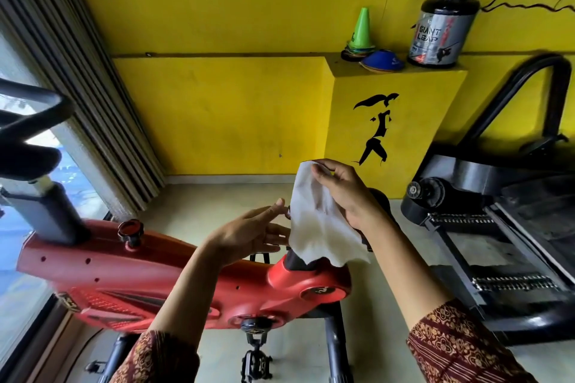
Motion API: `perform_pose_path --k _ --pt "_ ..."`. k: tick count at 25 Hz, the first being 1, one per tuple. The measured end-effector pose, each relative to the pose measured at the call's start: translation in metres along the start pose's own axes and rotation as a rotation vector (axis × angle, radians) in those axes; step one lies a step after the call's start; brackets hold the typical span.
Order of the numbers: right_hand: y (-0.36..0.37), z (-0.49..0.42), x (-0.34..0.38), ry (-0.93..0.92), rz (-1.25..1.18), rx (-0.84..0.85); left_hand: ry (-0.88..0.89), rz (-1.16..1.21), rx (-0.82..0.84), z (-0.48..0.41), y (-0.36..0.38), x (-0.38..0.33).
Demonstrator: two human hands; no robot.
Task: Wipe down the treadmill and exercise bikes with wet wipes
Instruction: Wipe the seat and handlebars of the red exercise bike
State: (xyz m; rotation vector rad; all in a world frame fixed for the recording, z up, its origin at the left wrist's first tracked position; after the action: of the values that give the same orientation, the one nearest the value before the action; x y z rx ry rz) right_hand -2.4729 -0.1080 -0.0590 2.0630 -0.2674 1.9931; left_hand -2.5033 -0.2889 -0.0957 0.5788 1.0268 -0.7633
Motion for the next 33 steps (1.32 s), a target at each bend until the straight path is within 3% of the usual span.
perform_pose_path --k 5,9,12,15,17,21,23,28,33 --pt "-0.004 0.006 0.005 0.114 -0.167 -0.029 0.073 0.115 0.032 -0.003 0.014 -0.002" --pt "-0.017 0.009 0.000 0.146 -0.146 -0.100 0.190 0.263 -0.119 0.000 0.012 -0.016" --pt "-0.027 0.009 -0.017 0.241 -0.031 -0.186 0.222 0.216 -0.197 0.004 0.009 -0.025" --pt "-0.027 0.022 -0.036 0.542 -0.080 -0.036 0.217 0.231 -0.258 0.008 0.008 -0.028" --pt "-0.023 0.035 -0.040 0.635 -0.147 0.134 0.218 0.237 -0.309 0.011 0.008 -0.031" --pt "-0.019 0.044 -0.038 0.553 -0.210 0.339 0.179 0.276 -0.427 0.014 0.008 -0.031" --pt "-0.016 0.041 -0.039 0.513 -0.303 0.303 0.165 0.289 -0.461 0.015 0.005 -0.030" --pt "-0.025 0.026 -0.037 0.354 -0.413 0.032 0.156 0.241 -0.514 0.019 0.002 -0.030" --pt "-0.023 0.028 -0.028 0.257 -0.190 0.124 0.138 0.125 -0.676 0.020 0.003 -0.028"
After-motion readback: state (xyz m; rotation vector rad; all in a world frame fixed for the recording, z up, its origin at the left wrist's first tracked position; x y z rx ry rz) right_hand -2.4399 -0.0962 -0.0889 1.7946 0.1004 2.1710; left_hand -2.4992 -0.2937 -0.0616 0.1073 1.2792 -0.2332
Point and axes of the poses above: each hand's wrist, its own z-axis away from the middle knuckle, its own y-axis out of the palm, x = y × z, the point moved 3 cm from there along -z, towards the middle knuckle, and after that the axes turned 2 degrees about -z, right-handed, at the moved point
